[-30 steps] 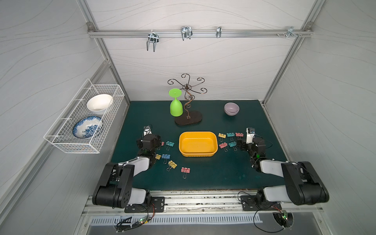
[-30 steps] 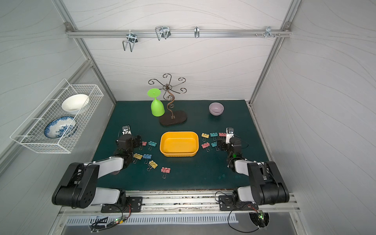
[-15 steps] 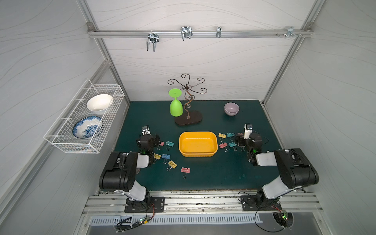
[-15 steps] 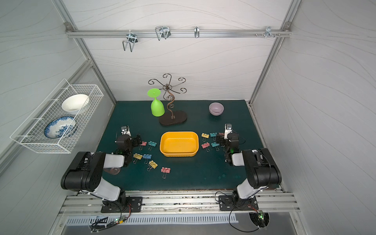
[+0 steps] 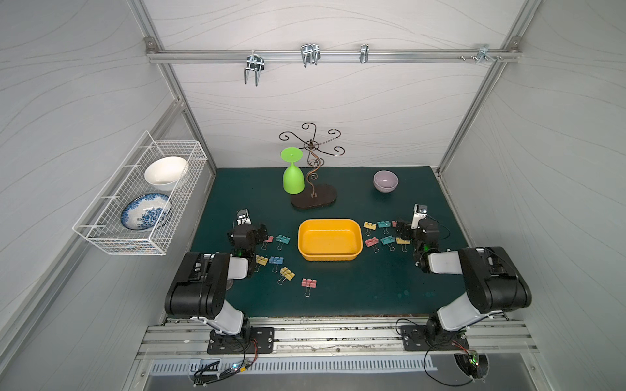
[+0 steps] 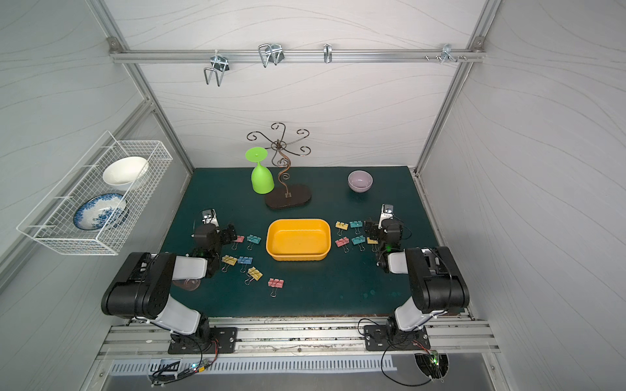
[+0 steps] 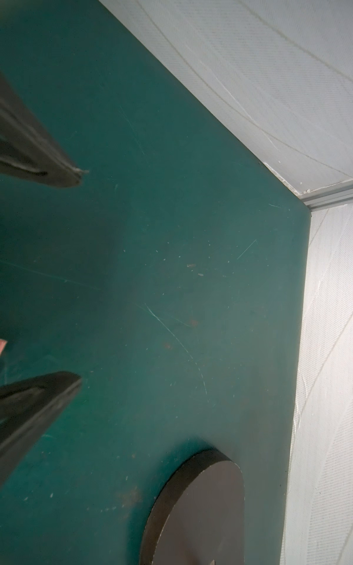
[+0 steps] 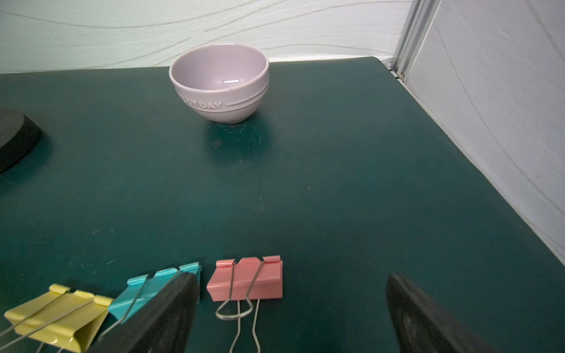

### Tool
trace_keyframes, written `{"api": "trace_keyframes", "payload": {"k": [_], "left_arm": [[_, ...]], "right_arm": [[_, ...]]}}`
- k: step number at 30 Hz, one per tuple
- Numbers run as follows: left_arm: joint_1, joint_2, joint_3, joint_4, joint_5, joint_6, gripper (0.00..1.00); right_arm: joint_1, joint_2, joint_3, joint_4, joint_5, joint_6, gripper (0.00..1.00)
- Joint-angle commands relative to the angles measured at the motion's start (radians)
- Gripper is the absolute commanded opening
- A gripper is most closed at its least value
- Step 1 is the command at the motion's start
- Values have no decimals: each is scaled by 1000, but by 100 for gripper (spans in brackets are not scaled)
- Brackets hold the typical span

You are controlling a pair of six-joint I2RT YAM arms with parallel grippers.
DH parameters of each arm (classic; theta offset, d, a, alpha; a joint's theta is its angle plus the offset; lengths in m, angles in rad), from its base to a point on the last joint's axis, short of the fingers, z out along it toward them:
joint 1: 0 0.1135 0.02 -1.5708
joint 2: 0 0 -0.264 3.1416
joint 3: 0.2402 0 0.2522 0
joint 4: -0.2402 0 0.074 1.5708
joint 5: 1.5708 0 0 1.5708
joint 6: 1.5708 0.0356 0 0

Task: Take out the binder clips from the storage box
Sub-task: Reset both arms

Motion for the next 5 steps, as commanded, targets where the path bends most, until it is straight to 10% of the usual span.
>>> {"api": "trace_keyframes", "payload": {"k": [1,5], "left_arm": [[4,-4,25,50,5,-5,99],[4,-3,25,50,5,-5,99]], "right_arm": [[-1,2,7,-19,14,14,99],[1,-2,2,-12,14,12,99]]}}
